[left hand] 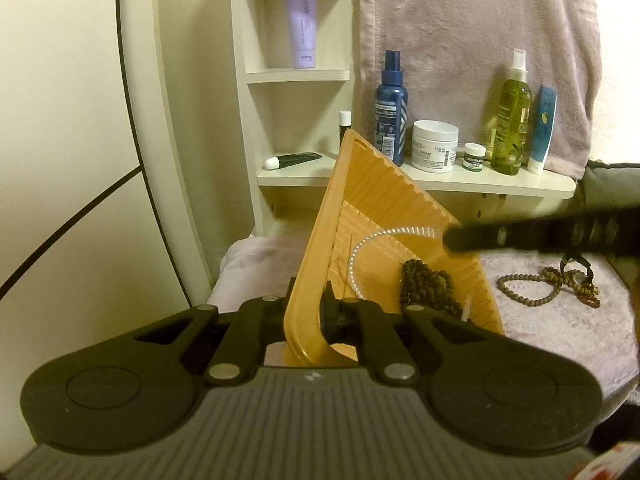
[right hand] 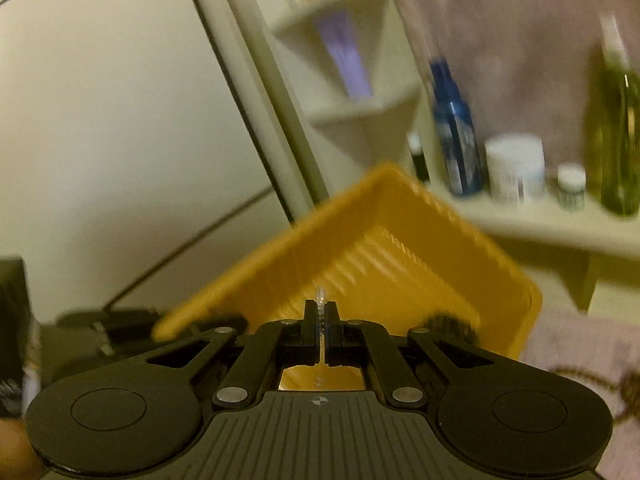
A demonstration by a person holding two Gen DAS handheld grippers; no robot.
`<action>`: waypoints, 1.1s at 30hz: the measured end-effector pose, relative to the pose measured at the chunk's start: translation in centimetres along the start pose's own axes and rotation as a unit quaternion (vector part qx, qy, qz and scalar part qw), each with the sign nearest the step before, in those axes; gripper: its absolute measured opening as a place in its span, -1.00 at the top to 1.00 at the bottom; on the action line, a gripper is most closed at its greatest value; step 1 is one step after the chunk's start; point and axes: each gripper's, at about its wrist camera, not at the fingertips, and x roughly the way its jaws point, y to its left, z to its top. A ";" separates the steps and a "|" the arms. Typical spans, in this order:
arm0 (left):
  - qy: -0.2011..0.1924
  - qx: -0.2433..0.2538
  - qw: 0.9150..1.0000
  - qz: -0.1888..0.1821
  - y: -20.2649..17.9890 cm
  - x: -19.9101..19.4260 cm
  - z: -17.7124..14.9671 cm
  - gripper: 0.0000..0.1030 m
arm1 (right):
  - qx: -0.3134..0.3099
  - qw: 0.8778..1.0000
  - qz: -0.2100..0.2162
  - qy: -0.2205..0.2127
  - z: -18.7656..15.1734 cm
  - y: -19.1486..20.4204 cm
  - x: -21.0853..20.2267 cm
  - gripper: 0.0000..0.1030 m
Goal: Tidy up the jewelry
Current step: 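Lower the pearl string into the tray and open the right tool, then grasp the small red-brown bead bracelet with the right tool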
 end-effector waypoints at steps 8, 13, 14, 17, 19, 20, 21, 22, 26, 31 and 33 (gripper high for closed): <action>0.002 0.000 1.000 0.003 0.0 0.1 0.1 0.87 | 0.027 0.999 -0.006 0.040 -2.5 -1.6 0.7 0.96; 0.003 0.001 1.000 0.004 0.0 0.1 0.1 0.87 | 0.051 0.998 -0.022 0.022 -3.0 -2.7 -0.4 0.47; 0.002 0.001 1.000 0.004 -0.1 0.1 0.1 0.87 | 0.057 0.998 -0.026 0.011 -3.2 -3.0 -1.0 0.30; 0.003 0.002 1.000 0.004 -0.1 0.1 0.1 0.87 | 0.065 0.997 -0.042 -0.008 -3.8 -3.4 -3.1 0.24; 0.002 0.002 1.000 0.004 -0.1 0.1 0.1 0.87 | 0.067 0.995 -0.066 -0.021 -4.4 -3.9 -4.5 0.21; 0.002 0.001 1.000 0.004 -0.1 0.2 0.1 0.87 | 0.066 0.994 -0.083 -0.028 -4.8 -4.2 -5.3 0.20; 0.002 0.001 1.000 0.004 -0.1 0.2 0.1 0.87 | 0.067 0.992 -0.099 -0.034 -5.2 -4.5 -5.9 0.19; 0.001 0.002 1.000 0.004 -0.1 0.1 0.1 0.87 | 0.068 0.990 -0.116 -0.040 -5.6 -4.8 -6.6 0.19; 0.002 0.002 1.000 0.005 -0.1 0.2 0.1 0.87 | 0.072 0.976 -0.195 -0.057 -7.3 -6.7 -9.1 0.17; 0.003 0.004 1.000 0.006 -0.2 0.1 0.1 0.87 | 0.091 0.957 -0.269 -0.056 -9.0 -9.7 -11.5 0.15; 0.003 0.005 1.000 0.007 -0.3 0.1 0.1 0.87 | 0.093 0.952 -0.288 -0.053 -9.5 -10.8 -12.1 0.15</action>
